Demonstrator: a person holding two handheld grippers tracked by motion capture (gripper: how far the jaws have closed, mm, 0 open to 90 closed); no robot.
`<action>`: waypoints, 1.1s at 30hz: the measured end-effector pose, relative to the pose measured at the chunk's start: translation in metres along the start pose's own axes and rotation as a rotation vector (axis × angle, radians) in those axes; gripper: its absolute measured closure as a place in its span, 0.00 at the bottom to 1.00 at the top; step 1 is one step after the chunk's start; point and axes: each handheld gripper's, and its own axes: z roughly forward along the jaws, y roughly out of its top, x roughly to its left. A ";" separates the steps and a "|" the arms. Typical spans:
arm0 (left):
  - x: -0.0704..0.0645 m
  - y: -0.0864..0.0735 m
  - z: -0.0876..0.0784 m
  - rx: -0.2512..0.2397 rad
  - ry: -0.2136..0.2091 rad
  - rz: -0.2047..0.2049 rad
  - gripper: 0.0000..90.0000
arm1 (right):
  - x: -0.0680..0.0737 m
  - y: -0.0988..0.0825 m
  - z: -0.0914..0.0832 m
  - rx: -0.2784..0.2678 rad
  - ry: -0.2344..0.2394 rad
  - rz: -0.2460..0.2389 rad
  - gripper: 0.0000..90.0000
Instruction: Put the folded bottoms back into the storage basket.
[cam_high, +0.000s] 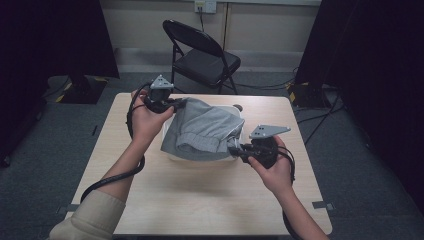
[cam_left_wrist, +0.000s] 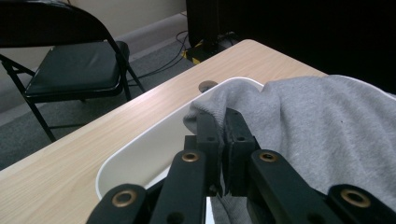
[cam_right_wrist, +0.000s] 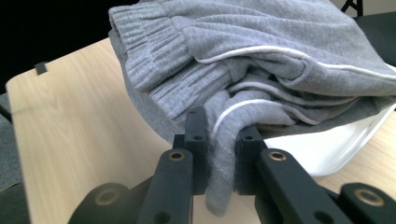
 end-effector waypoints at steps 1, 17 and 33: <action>0.005 0.001 0.007 0.005 0.003 -0.004 0.97 | -0.003 0.001 0.003 0.002 0.004 0.006 0.89; 0.030 0.009 0.040 0.026 0.028 -0.021 0.97 | -0.037 0.006 0.029 0.023 -0.029 0.042 0.89; 0.041 -0.003 0.056 0.044 0.050 -0.053 0.97 | -0.046 0.006 0.050 0.084 -0.059 0.027 0.89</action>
